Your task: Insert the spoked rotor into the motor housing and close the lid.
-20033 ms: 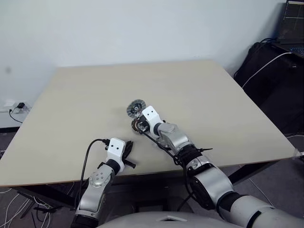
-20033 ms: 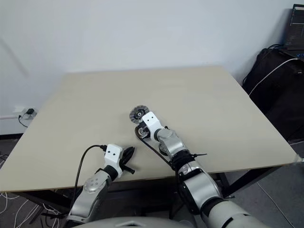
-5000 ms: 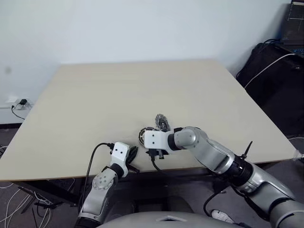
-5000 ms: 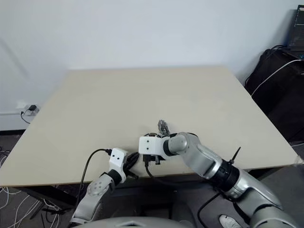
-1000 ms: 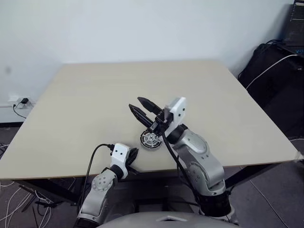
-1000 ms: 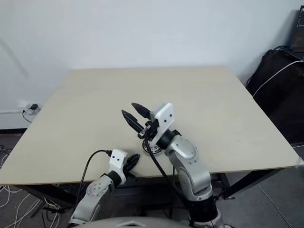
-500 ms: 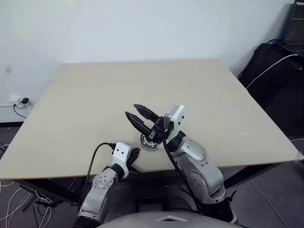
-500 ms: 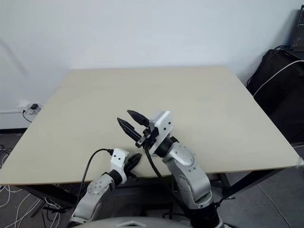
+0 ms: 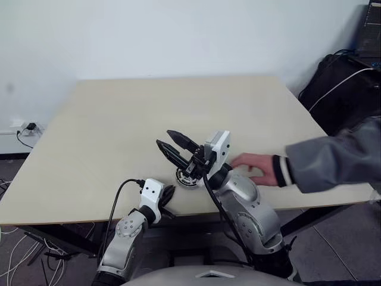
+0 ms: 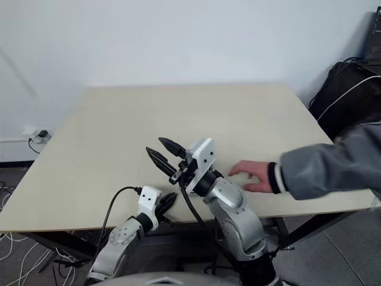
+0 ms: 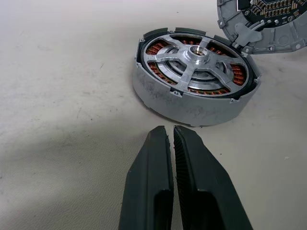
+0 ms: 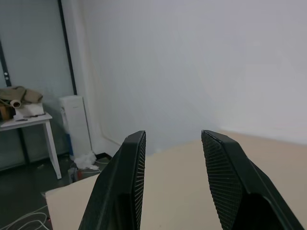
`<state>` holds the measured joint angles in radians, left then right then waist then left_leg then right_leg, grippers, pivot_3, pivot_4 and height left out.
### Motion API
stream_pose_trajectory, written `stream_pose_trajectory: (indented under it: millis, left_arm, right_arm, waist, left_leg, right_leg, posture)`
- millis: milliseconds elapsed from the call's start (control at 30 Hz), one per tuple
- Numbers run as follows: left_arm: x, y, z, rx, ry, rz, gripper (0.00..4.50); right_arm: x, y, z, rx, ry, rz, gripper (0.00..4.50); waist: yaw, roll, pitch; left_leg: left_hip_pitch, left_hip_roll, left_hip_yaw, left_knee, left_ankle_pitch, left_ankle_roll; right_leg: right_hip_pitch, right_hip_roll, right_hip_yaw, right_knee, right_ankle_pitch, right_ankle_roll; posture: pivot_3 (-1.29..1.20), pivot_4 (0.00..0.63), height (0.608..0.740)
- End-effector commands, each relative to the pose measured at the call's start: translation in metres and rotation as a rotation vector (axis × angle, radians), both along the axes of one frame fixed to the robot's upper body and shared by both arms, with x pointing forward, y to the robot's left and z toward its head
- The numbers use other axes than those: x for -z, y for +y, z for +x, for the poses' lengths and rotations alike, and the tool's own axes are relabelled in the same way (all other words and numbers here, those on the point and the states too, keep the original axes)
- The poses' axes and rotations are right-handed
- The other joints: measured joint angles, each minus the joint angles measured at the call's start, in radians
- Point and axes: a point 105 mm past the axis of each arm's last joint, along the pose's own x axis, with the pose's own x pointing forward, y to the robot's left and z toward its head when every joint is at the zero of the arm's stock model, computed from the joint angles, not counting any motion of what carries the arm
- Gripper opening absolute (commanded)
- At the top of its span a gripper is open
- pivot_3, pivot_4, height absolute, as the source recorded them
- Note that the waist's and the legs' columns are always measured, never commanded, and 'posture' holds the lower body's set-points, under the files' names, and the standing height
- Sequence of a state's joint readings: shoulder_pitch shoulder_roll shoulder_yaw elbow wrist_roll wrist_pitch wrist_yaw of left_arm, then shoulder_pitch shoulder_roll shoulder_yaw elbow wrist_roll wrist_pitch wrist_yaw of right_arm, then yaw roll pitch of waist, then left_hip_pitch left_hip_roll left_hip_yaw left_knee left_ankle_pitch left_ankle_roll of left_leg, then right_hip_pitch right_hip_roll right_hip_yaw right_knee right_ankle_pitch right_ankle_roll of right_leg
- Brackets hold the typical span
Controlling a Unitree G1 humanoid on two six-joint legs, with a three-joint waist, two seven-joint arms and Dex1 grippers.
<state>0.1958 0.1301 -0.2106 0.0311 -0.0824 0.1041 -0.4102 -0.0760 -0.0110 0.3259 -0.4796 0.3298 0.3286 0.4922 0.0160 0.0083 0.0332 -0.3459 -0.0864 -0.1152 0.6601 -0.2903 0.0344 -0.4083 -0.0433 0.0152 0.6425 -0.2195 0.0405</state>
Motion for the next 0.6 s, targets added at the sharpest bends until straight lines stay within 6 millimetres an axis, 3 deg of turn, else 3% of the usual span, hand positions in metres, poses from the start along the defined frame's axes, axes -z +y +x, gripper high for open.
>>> stream_pose_trajectory:
  millis: [33, 600]
  left_arm:
    - [-0.0114, -0.0011, 0.0057, 0.007, -0.047, -0.004, 0.29]
    - [-0.0104, -0.001, 0.0062, 0.002, -0.044, -0.008, 0.29]
  right_arm:
    - [-0.0121, -0.0003, 0.0, 0.0, -0.04, 0.027, 2.0]
    - [-0.0064, -0.001, 0.0033, 0.01, -0.023, -0.005, 2.0]
  waist:
    - [0.0, 0.0, 0.0]
    - [0.0, 0.0, 0.0]
  left_leg:
    - [0.0, 0.0, 0.0, 0.0, 0.0, 0.0]
    - [0.0, 0.0, 0.0, 0.0, 0.0, 0.0]
  right_leg:
    - [0.0, 0.0, 0.0, 0.0, 0.0, 0.0]
    - [0.0, 0.0, 0.0, 0.0, 0.0, 0.0]
  posture:
    - [0.0, 0.0, 0.74]
    - [0.0, 0.0, 0.74]
